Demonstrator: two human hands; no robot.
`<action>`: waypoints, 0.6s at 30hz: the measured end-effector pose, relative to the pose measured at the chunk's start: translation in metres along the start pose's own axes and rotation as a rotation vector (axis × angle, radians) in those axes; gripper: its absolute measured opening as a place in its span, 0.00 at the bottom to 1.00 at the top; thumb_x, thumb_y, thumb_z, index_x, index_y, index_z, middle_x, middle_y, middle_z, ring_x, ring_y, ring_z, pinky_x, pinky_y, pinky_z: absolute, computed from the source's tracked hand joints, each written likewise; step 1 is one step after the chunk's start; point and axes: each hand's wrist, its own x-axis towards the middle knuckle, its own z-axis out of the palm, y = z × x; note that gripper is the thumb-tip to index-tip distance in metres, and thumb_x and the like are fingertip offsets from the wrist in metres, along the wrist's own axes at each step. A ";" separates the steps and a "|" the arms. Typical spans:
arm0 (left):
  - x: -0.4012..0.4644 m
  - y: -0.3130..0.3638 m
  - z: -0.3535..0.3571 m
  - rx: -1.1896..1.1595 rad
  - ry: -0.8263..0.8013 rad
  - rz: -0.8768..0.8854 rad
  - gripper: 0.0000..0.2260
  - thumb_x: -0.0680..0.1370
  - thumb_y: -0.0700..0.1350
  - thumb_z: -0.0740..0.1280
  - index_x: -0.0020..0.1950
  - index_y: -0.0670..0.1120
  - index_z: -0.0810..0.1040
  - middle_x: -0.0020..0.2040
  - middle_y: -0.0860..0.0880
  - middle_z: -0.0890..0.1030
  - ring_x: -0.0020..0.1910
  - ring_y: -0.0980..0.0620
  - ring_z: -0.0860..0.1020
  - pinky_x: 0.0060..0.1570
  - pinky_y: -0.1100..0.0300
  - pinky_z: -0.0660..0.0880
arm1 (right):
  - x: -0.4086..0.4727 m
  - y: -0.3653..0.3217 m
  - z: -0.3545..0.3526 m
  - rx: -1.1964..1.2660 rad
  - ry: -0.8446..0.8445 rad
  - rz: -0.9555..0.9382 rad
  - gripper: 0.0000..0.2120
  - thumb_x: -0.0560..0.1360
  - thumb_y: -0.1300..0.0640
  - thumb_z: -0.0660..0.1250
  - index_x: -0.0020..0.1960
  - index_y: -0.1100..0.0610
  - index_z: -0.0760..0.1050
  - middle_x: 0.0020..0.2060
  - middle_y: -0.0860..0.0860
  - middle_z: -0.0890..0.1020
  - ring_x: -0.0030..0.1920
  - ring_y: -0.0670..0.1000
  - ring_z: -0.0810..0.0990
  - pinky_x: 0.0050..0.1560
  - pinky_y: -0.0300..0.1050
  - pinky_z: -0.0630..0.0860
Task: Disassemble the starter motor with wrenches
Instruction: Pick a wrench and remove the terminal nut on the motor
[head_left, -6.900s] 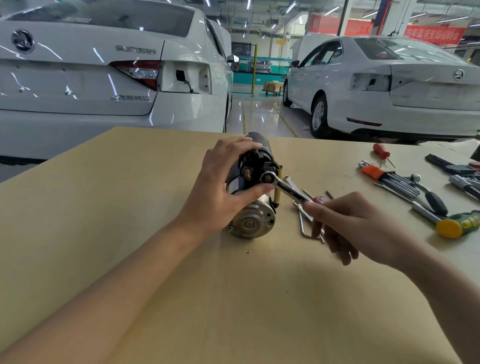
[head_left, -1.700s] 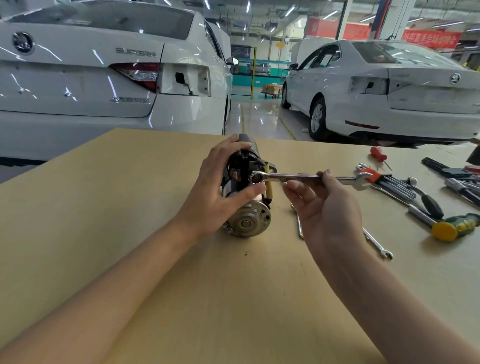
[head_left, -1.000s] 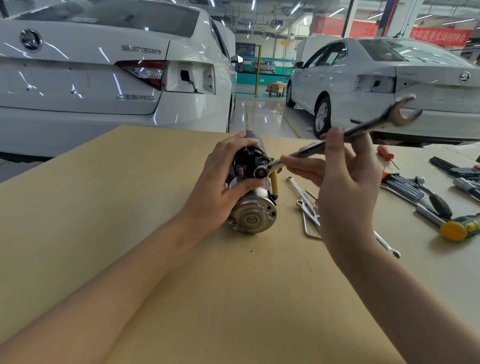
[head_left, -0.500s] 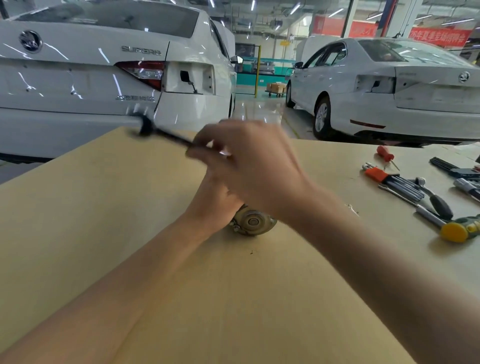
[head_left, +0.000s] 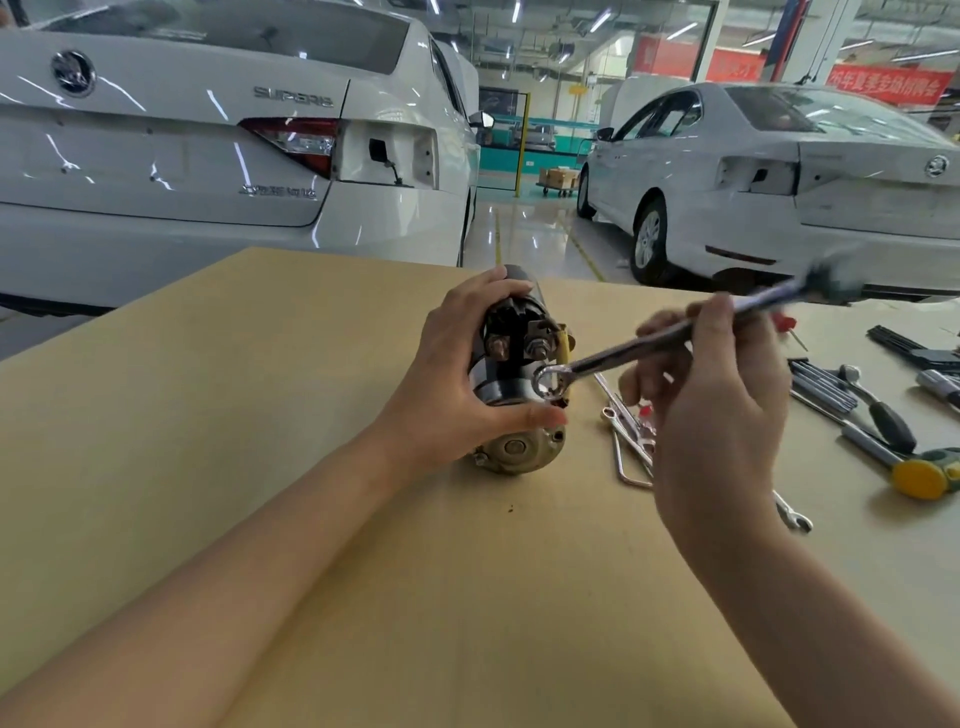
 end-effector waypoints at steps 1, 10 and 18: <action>0.000 0.000 0.000 0.014 0.008 -0.004 0.39 0.60 0.57 0.79 0.66 0.64 0.62 0.73 0.54 0.62 0.73 0.50 0.63 0.68 0.43 0.68 | 0.002 0.001 -0.004 0.075 0.057 0.164 0.11 0.83 0.60 0.54 0.42 0.57 0.66 0.28 0.49 0.77 0.23 0.46 0.69 0.25 0.40 0.70; 0.001 -0.003 0.000 0.014 0.008 0.009 0.41 0.59 0.56 0.80 0.66 0.62 0.63 0.74 0.53 0.62 0.72 0.48 0.64 0.66 0.41 0.69 | 0.005 0.011 -0.006 0.293 0.110 0.401 0.08 0.83 0.58 0.57 0.46 0.59 0.67 0.27 0.53 0.80 0.29 0.54 0.81 0.35 0.46 0.81; -0.001 -0.006 0.000 -0.023 0.023 0.020 0.38 0.59 0.60 0.77 0.66 0.63 0.64 0.73 0.54 0.62 0.73 0.49 0.65 0.67 0.42 0.69 | 0.000 0.002 0.000 0.107 -0.004 0.177 0.08 0.82 0.58 0.57 0.45 0.57 0.68 0.37 0.57 0.79 0.34 0.56 0.85 0.38 0.46 0.81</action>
